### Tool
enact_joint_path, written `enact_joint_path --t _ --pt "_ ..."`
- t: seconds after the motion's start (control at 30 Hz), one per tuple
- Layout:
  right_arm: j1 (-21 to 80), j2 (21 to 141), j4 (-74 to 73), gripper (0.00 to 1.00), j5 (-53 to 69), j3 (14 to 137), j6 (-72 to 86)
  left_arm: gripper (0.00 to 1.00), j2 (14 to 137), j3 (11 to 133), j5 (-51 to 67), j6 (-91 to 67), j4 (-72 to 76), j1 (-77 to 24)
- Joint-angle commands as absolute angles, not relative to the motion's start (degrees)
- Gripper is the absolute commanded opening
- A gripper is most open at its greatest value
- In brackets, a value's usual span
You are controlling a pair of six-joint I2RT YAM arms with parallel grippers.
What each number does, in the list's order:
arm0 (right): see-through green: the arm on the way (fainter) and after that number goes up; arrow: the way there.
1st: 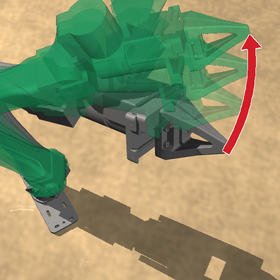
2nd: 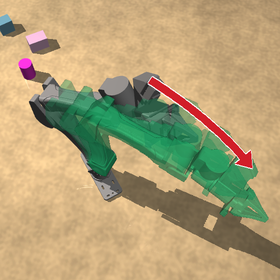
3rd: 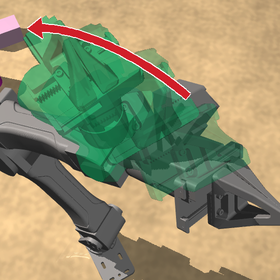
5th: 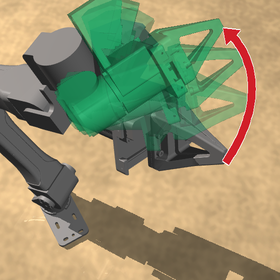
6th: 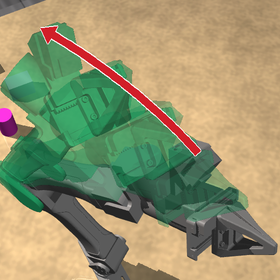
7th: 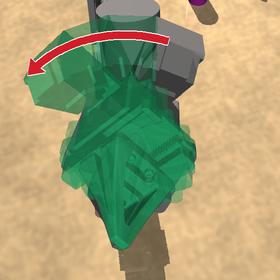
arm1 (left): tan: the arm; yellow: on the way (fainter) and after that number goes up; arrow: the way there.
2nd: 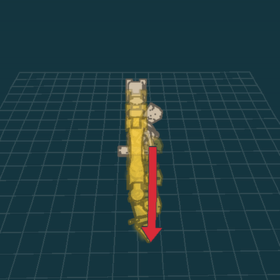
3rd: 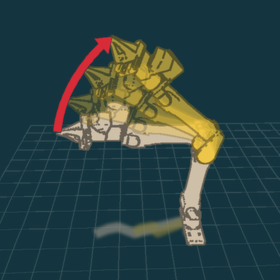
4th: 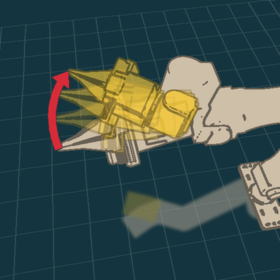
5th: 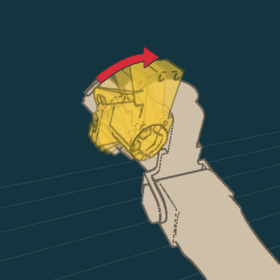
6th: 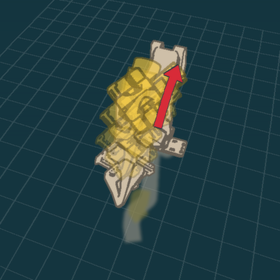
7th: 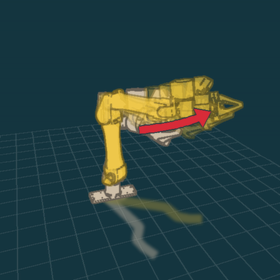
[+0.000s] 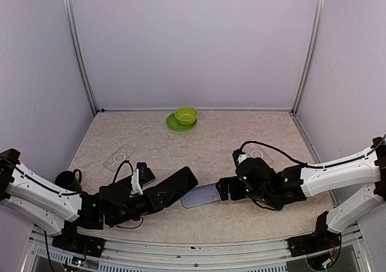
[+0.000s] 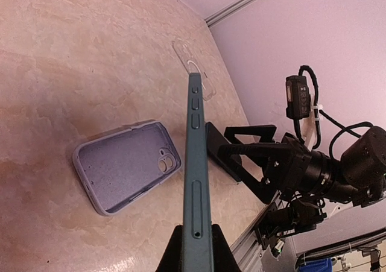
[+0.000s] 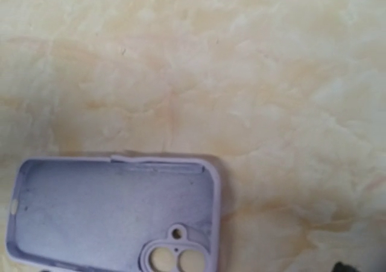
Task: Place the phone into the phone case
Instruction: Move the phone case to the center of the board, then install the phone on the phone case.
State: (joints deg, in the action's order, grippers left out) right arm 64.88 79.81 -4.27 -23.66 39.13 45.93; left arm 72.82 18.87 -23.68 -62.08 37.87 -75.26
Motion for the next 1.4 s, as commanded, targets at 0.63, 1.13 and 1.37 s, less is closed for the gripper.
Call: enact_joint_path --t 0.63,1.13,1.37 --pt "64.4 63.4 -0.5 0.98 -32.5 30.3 43.0 0.00 76.2 22.4 -19.0 -59.9 41.1 -74.0" --pt "64.4 73.8 -8.3 0.95 -32.8 37.5 43.1 0.00 84.1 29.3 -5.7 -60.2 38.4 -71.1" --pt "64.4 77.5 -4.0 0.99 -26.3 37.4 39.1 0.00 87.6 31.1 -2.5 -61.3 37.6 -69.9"
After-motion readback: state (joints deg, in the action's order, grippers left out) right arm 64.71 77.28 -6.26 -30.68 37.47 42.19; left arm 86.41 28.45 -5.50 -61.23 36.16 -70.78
